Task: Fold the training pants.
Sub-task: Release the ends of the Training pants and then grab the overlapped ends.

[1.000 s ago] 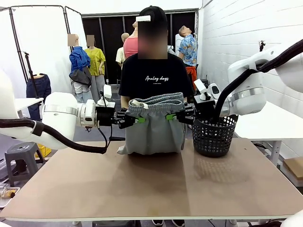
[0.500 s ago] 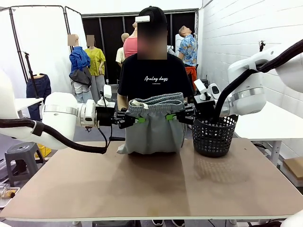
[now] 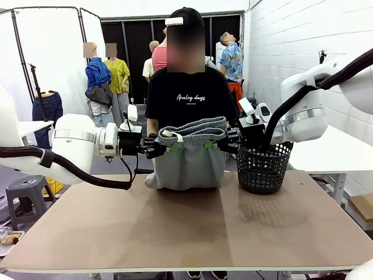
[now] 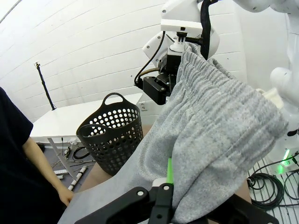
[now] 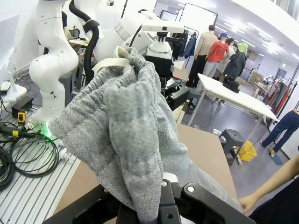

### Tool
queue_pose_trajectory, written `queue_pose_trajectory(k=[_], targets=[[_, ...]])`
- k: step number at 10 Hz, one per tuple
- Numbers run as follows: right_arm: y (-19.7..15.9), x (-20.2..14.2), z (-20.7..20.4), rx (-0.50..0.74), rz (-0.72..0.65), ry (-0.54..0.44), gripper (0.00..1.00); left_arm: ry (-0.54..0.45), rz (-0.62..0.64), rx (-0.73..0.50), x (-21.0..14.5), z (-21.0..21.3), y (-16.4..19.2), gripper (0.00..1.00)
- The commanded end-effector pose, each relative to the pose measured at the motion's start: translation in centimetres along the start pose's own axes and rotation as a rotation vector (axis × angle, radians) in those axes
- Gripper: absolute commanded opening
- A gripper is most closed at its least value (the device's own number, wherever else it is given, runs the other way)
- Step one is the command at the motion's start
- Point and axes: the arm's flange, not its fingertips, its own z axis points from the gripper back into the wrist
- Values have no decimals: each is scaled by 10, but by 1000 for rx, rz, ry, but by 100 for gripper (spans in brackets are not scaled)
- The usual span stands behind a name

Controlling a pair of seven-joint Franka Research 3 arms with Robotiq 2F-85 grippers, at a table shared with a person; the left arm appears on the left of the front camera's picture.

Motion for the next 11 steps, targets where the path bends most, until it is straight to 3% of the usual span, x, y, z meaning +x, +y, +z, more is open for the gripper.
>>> queue_pose_trajectory(k=[1,11], targets=[[2,2,-1,2,7,-3,0,-4,-5,0,3,0,-1,0],[2,2,-1,2,7,-3,0,-4,-5,0,3,0,-1,0]])
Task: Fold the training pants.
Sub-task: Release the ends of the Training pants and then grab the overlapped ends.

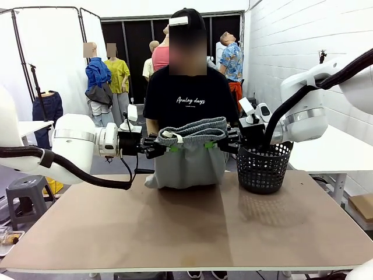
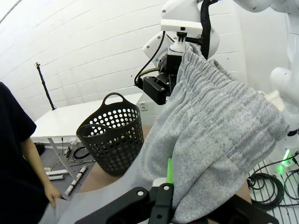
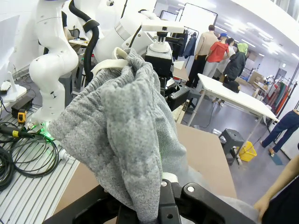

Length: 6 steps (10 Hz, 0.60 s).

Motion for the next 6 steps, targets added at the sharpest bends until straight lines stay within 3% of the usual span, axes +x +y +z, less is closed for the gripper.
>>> queue_pose_trajectory(k=[1,6], targets=[[2,2,-1,3,7,-3,0,-4,-5,0,3,0,-1,0],[2,2,-1,3,7,-3,0,-4,-5,0,3,0,-1,0]])
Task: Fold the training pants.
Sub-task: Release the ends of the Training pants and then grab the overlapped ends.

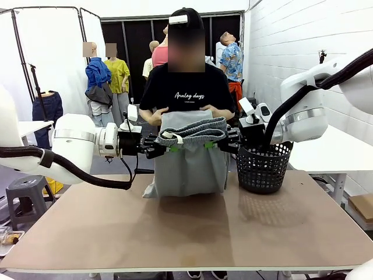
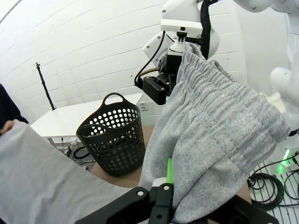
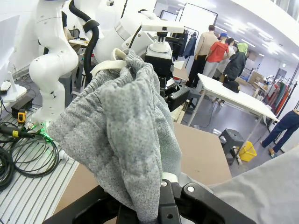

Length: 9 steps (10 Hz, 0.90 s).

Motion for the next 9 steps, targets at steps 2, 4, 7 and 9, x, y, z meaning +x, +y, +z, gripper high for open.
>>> queue_pose_trajectory(k=[2,4,7,9], targets=[[2,2,-1,3,7,-3,0,-4,-5,0,3,0,-1,0],[2,2,-1,3,7,-3,0,-4,-5,0,3,0,-1,0],[2,2,-1,3,7,-3,0,-4,-5,0,3,0,-1,0],[2,2,-1,3,7,-3,0,-4,-5,0,3,0,-1,0]])
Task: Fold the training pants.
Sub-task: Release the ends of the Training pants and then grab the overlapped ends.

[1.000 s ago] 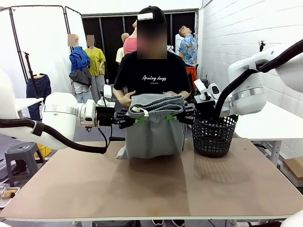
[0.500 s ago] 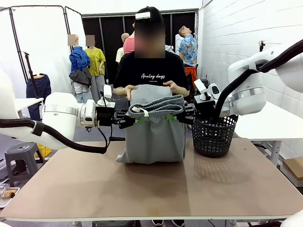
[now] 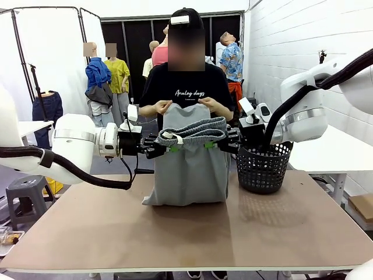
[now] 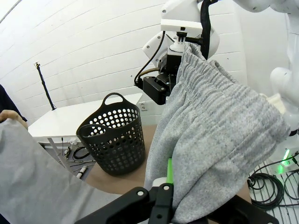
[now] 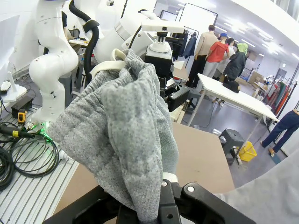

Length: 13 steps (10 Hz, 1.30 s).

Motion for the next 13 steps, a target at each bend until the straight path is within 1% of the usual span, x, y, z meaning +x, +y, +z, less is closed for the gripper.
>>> queue_pose_trajectory(k=[1,13], targets=[[2,2,-1,3,7,-3,0,-4,-5,0,3,0,-1,0],[2,2,-1,3,7,-3,0,-4,-5,0,3,0,-1,0]])
